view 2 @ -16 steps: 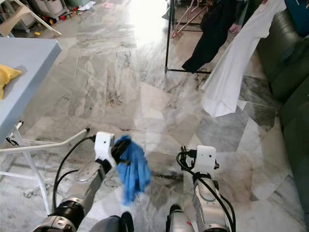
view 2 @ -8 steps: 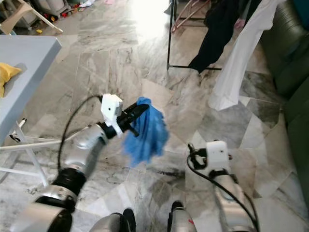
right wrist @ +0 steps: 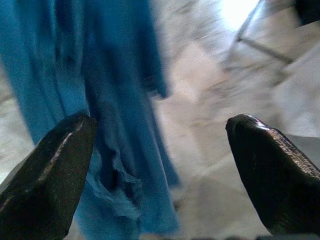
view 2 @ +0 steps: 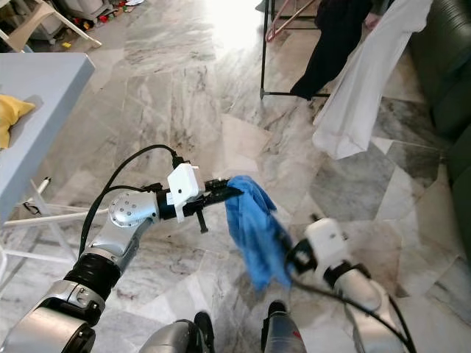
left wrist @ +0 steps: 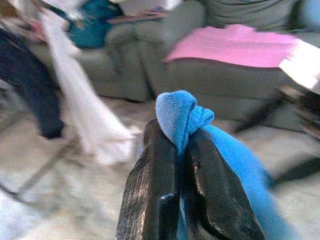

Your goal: Hang hanger

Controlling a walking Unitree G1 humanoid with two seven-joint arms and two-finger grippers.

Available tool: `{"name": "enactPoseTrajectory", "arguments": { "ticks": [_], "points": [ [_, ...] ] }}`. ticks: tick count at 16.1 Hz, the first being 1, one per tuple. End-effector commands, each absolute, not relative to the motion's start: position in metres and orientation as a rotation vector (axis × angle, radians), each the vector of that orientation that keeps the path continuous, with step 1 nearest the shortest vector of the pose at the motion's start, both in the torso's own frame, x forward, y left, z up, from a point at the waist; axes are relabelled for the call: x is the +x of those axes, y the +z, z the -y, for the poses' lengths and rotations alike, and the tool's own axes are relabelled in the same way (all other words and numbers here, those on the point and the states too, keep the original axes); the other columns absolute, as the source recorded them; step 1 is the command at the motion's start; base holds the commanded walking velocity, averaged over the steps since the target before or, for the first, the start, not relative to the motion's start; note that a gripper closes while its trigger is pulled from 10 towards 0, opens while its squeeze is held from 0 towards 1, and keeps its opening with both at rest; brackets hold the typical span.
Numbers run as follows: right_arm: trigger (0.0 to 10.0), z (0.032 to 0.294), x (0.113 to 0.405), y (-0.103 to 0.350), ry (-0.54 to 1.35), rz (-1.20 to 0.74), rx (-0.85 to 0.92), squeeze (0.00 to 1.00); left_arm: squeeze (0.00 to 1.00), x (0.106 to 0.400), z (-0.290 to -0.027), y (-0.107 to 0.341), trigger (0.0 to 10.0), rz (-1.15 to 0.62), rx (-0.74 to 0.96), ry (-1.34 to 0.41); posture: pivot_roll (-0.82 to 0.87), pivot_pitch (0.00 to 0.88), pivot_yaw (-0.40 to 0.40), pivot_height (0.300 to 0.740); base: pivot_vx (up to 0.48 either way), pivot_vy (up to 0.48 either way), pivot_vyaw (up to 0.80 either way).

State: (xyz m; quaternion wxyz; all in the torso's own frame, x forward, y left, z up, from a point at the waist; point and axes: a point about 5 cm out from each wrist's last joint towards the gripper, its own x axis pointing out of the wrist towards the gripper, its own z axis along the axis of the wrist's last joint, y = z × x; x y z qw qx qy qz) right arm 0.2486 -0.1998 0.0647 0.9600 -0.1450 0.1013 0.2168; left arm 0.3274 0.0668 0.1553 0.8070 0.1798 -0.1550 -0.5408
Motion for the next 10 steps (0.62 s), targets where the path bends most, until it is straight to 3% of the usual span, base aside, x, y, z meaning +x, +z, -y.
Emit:
{"name": "enactPoseTrajectory", "arguments": {
  "ticks": [1,5,10],
  "points": [
    [10.0,0.192,0.242,0.059,0.486,-0.235,-0.28,0.0,0.0,0.332,-0.071,0.168,10.0,0.409,0.432,-1.094,-0.15,0.268,0.141,0.74,0.0,0.0,0.0],
    [10.0,0.177,0.235,0.048,0.562,-0.289,-0.277,0.0,0.0,0.346,-0.077,0.191,10.0,0.497,0.372,-0.896,-0.14,0.268,0.147,0.74,0.0,0.0,0.0],
    [10.0,0.17,0.238,0.042,0.531,-0.305,-0.309,0.0,0.0,0.352,-0.075,0.195,10.0,0.465,0.244,-0.853,-0.14,0.27,0.156,0.74,0.0,0.0,0.0]
  ]
}}
